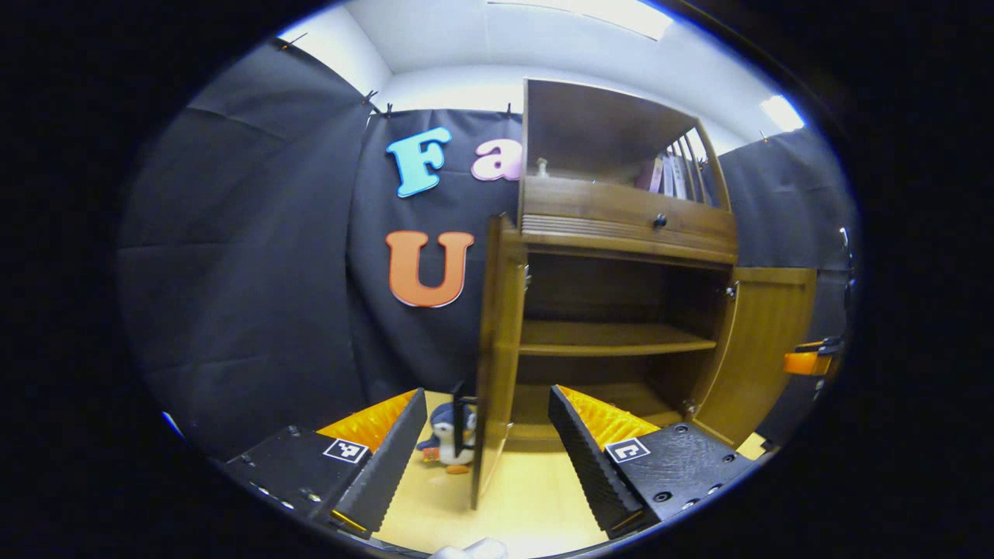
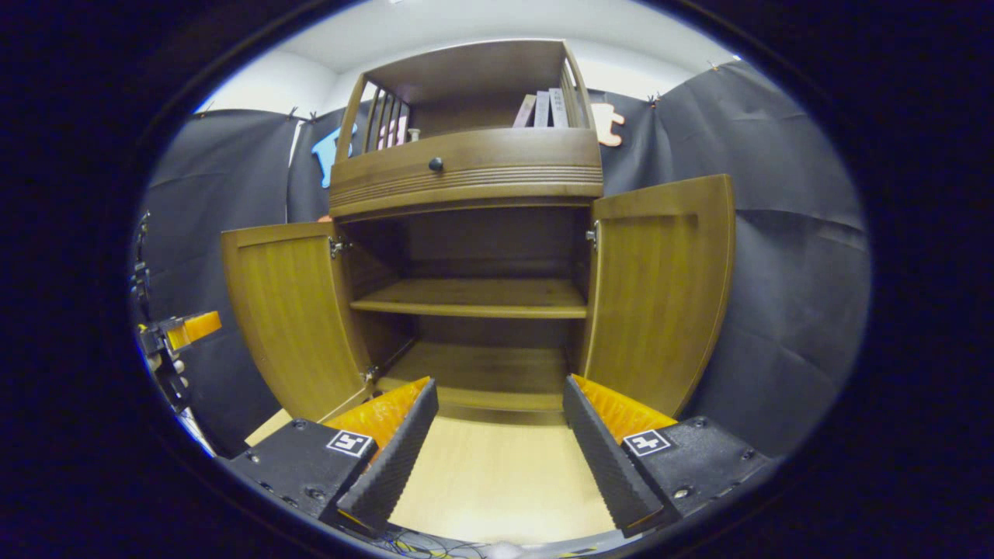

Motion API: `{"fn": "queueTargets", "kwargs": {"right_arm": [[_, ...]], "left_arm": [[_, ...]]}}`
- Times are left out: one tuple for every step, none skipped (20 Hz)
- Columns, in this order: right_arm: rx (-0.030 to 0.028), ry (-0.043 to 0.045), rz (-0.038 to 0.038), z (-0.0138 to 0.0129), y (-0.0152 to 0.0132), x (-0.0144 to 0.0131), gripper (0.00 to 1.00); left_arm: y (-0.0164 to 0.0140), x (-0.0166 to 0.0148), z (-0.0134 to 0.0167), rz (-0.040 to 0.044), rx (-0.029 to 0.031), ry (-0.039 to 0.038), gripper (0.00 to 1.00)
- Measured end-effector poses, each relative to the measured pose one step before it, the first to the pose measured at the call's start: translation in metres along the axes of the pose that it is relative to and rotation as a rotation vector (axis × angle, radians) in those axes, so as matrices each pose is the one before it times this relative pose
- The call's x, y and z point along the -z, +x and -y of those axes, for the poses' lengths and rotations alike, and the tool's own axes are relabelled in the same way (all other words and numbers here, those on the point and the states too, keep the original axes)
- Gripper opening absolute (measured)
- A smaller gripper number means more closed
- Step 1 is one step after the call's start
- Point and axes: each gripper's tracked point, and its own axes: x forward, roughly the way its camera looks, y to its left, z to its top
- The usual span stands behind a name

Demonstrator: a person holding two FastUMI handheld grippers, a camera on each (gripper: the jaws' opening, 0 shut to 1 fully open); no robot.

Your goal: Open the right door of the double-door shoe cabinet with the right hand, and open the left door with the left hand.

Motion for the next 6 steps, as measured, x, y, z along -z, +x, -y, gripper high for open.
{"fn": "queueTargets", "kwargs": {"right_arm": [[0.00665, -0.00097, 0.01059, 0.00382, 0.00005, -0.00399, 1.0], [0.00504, 0.00405, 0.00809, 0.00234, 0.00016, -0.00355, 1.0], [0.00302, 0.00707, 0.00799, 0.00269, 0.00029, -0.00312, 1.0], [0.0068, 0.00704, 0.00966, 0.00299, -0.00056, -0.00323, 1.0], [0.00467, 0.00405, 0.0077, 0.00312, -0.00065, -0.002, 1.0], [0.00273, 0.00213, 0.01027, 0.00162, -0.00072, -0.00282, 1.0]], "left_arm": [[-0.00015, -0.00636, 0.01219, 0.01169, -0.00778, 0.00433, 0.95], [0.00168, -0.0028, 0.00834, 0.00408, -0.01032, 0.00865, 0.95], [0.0009, -0.00417, 0.00994, 0.0118, -0.00577, 0.01145, 0.95], [0.00117, -0.00201, 0.01037, -0.00007, -0.00853, 0.00744, 0.95], [0.00155, 0.00069, 0.01166, -0.00054, 0.00041, 0.00086, 0.95], [0.0007, 0.0045, 0.01315, -0.01479, 0.00721, -0.0091, 0.95]]}}
